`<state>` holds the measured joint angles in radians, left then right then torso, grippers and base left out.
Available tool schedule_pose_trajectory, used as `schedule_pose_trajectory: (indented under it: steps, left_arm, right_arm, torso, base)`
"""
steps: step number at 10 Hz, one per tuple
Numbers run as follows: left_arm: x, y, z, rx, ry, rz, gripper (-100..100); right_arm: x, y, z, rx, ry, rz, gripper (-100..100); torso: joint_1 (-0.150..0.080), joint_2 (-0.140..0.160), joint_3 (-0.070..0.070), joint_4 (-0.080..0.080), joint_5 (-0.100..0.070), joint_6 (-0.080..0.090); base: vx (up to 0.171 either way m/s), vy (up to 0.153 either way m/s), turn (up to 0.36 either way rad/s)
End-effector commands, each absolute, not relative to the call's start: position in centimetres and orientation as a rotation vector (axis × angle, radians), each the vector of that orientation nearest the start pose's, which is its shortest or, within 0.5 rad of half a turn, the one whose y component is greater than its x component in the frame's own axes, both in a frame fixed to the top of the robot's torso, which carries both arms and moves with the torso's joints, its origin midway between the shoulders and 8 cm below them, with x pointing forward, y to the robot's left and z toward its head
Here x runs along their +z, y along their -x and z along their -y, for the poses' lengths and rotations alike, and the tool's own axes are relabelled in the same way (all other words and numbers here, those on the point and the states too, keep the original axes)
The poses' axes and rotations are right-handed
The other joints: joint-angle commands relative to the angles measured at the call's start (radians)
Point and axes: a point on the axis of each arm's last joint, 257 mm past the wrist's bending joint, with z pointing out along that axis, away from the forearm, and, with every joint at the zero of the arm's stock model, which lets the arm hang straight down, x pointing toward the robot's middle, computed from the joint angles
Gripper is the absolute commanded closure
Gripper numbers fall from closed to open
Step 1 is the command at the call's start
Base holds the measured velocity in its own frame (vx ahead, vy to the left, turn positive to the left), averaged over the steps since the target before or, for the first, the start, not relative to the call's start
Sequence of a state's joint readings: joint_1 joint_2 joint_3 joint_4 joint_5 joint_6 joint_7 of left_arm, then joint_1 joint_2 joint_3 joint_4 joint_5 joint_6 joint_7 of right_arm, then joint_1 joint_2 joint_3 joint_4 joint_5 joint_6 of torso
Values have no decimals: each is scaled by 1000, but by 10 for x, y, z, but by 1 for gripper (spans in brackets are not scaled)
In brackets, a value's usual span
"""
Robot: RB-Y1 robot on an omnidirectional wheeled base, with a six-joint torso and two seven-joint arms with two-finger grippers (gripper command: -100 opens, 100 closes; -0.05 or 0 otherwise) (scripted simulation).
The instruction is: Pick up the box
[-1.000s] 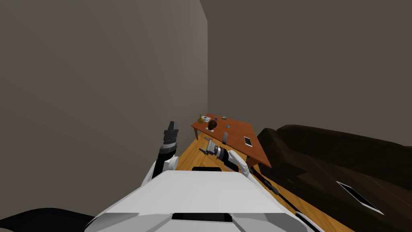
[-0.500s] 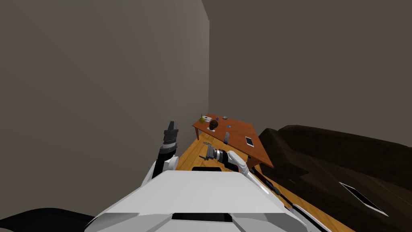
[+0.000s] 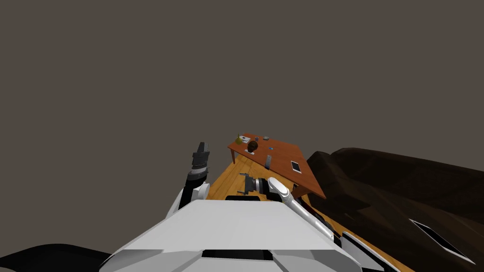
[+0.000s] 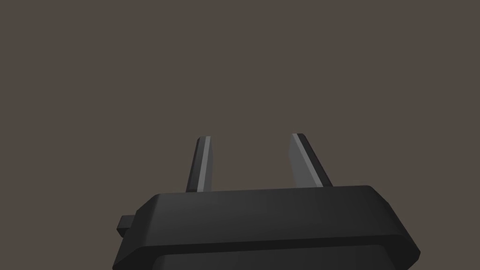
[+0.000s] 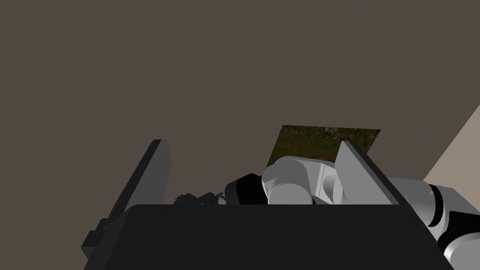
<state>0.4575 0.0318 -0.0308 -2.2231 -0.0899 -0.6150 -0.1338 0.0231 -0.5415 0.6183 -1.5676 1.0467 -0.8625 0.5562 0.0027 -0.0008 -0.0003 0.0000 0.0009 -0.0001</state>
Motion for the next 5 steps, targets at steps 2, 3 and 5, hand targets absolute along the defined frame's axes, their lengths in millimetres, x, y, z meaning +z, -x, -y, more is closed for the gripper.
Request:
schedule_pose_trajectory:
  steps: [2,3,5]
  left_arm:
    - [32,-341,-247,-1193,451,-650,0]
    - [32,-341,-247,-1193,451,-650,0]
    - [32,-341,-247,-1193,451,-650,0]
  right_arm:
    - [-354,-251,10,796,1488,-1220,-100]
    - [-360,-250,12,781,1518,-1215,-100]
    - [-385,-242,30,747,1615,-1224,-100]
  torso:
    - [-1,0,0,0,0,0]
    - [-1,0,0,0,0,0]
    - [-2,0,0,0,0,0]
  base:
    - [3,35,49]
    - [2,24,42]
    - [3,10,49]
